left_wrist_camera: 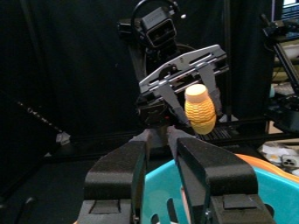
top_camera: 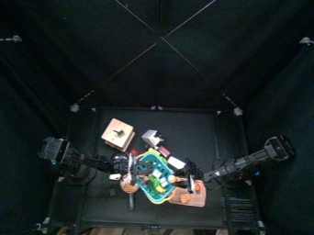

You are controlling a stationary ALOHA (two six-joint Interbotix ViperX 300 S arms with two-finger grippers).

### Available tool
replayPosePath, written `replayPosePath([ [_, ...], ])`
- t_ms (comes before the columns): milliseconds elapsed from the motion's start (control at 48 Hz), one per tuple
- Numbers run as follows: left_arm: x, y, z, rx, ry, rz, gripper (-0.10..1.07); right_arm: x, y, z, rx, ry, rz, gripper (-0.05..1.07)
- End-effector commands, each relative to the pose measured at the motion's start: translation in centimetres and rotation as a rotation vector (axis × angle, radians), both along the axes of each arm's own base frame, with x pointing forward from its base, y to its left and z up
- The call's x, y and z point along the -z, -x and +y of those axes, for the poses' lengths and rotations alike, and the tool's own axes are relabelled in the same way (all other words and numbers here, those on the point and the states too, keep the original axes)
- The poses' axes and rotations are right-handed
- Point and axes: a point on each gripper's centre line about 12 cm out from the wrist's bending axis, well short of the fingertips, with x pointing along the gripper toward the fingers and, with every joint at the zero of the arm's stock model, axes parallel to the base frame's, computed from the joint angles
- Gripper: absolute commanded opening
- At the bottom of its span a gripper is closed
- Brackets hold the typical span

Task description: Place corn on plate

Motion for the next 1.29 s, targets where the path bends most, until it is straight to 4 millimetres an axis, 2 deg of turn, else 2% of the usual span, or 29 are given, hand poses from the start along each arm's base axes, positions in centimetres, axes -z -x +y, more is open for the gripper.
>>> replayPosePath([
  [0,-0.6,0.4,0.1,-0.009,0.036,0.021,0.67,1.0,1.1,0.8,0.017,-0.132,0.073,0.57],
  [208,0.8,1.0,-0.5,0.002,0.097,0.183,0.67,4.5,3.0,2.3,0.036,-0.240,0.235,0.57],
  [438,1.9,1.4,-0.9,0.021,0.090,0.253,0.67,9.0,3.1,1.1,0.143,-0.183,0.388,0.59],
  [562,2.0,1.5,-0.9,0.020,0.089,0.256,0.67,10.6,2.7,0.4,0.175,-0.144,0.435,0.59],
  [729,1.8,1.5,-0.9,0.022,0.086,0.250,0.67,11.3,2.2,-0.2,0.194,-0.118,0.451,0.65],
  [896,1.4,1.5,-1.0,0.039,0.058,0.233,0.67,11.5,2.0,-0.2,0.200,-0.117,0.457,0.80],
  [1021,0.9,1.6,0.3,0.001,0.070,0.214,0.67,11.4,1.8,-0.2,0.210,-0.116,0.457,0.89],
  [1167,0.5,2.0,1.0,-0.022,0.076,0.193,0.67,11.2,1.2,-0.3,0.220,-0.121,0.451,0.94],
  [1271,-0.6,2.7,1.4,-0.027,0.085,0.155,0.67,11.0,1.0,-0.3,0.218,-0.125,0.445,0.94],
])
